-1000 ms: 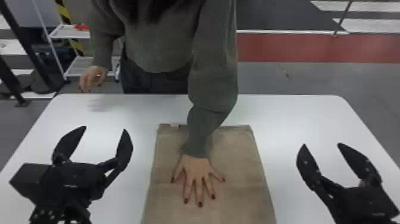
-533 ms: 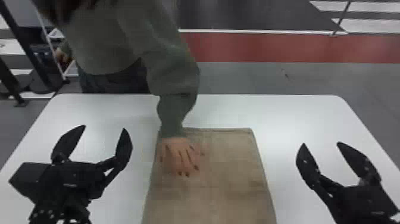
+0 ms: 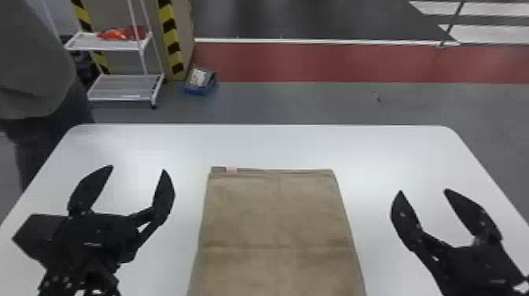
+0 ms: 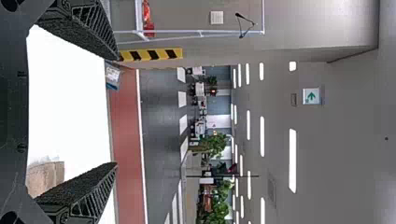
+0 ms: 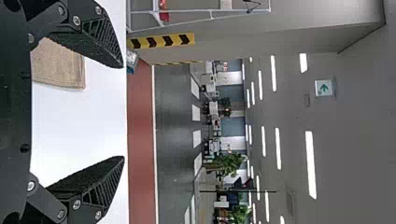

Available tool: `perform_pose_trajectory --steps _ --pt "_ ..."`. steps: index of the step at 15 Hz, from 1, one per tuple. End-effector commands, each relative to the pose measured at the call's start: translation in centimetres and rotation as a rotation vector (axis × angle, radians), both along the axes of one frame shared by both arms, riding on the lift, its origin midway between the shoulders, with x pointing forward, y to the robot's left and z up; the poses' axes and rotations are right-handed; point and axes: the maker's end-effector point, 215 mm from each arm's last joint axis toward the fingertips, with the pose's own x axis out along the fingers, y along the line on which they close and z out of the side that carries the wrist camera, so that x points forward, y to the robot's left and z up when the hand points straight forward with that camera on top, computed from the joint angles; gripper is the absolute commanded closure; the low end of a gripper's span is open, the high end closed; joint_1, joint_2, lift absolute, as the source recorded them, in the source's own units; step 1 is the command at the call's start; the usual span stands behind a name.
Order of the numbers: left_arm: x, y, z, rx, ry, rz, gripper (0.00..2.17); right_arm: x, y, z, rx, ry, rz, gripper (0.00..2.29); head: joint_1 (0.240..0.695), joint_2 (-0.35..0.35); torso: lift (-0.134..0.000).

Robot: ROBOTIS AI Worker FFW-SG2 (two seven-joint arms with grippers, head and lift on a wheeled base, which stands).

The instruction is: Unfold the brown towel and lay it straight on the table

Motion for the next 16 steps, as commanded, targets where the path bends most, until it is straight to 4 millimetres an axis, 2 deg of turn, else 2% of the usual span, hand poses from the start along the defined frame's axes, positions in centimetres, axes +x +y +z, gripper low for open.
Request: perform_pose_trajectory --steps 1,10,12,13,15,16 --pt "0.1 0.0 -0.1 -0.001 0.002 0.0 0.08 0.0 -0.1 -0.1 0.001 0.002 -0.001 0.21 0.695 -0.022 -0.125" --pt "0.6 -0.2 -1.0 -0.001 0.015 -0.003 0.08 0.9 -0.3 -1.1 0.001 0.01 -0.002 0.21 0.695 -0.026 -0.125" --pt "1.5 -0.9 -1.6 0.0 0.026 -0.016 0.09 2.4 -0.4 -2.0 -0.011 0.037 0.0 0.21 0.695 -0.028 -0.125" --pt "2.0 -1.2 -2.2 0.01 0.044 -0.023 0.09 3.5 -0.2 -3.1 -0.02 0.078 0.011 0.21 0.695 -0.031 -0.125" --pt "3.4 -1.4 -2.3 0.021 0.051 -0.034 0.09 5.4 1.0 -4.7 -0.038 0.125 0.041 0.21 0.695 -0.035 -0.125" --pt "4.6 -1.7 -3.3 0.026 0.085 -0.047 0.09 6.4 1.9 -5.1 -0.045 0.136 0.062 0.22 0.695 -0.034 -0.125"
